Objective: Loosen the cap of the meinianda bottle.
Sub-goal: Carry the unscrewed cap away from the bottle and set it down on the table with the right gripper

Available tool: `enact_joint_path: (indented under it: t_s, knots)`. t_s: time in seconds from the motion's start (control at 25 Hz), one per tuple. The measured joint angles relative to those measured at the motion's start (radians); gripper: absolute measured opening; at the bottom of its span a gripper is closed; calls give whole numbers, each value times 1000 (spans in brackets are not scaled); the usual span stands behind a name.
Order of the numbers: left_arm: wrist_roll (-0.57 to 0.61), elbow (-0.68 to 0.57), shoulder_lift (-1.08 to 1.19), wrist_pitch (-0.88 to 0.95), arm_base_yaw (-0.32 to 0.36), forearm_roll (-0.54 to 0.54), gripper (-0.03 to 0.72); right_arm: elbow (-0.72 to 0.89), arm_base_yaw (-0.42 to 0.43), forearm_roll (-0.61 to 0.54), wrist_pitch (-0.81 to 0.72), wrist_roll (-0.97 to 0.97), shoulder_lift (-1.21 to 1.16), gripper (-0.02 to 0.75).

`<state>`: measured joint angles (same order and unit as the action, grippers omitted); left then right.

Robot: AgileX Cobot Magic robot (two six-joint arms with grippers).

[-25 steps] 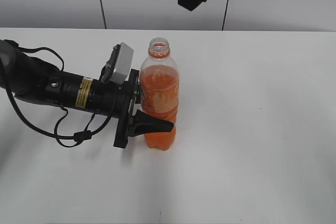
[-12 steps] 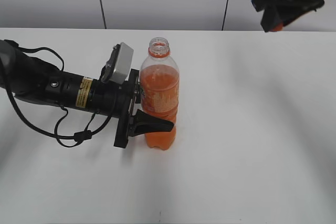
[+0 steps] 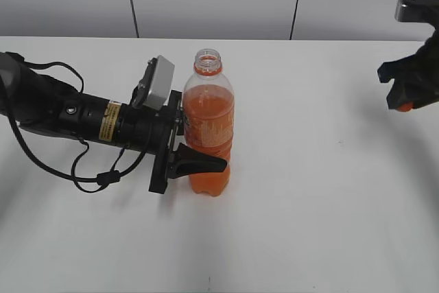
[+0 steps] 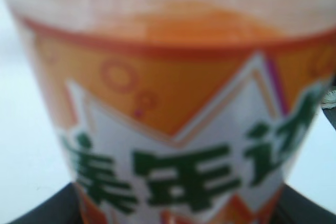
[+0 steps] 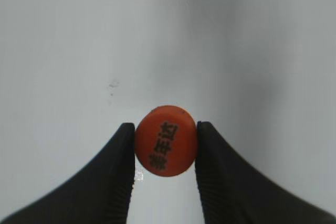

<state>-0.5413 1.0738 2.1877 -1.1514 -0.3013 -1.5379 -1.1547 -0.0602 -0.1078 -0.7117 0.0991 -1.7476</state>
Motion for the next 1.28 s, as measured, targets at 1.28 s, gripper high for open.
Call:
enact_joint_path:
  t_s: [1.28]
  knots:
    - [0, 0, 0, 0, 0, 0, 400, 130, 26, -113, 233, -7, -168, 269]
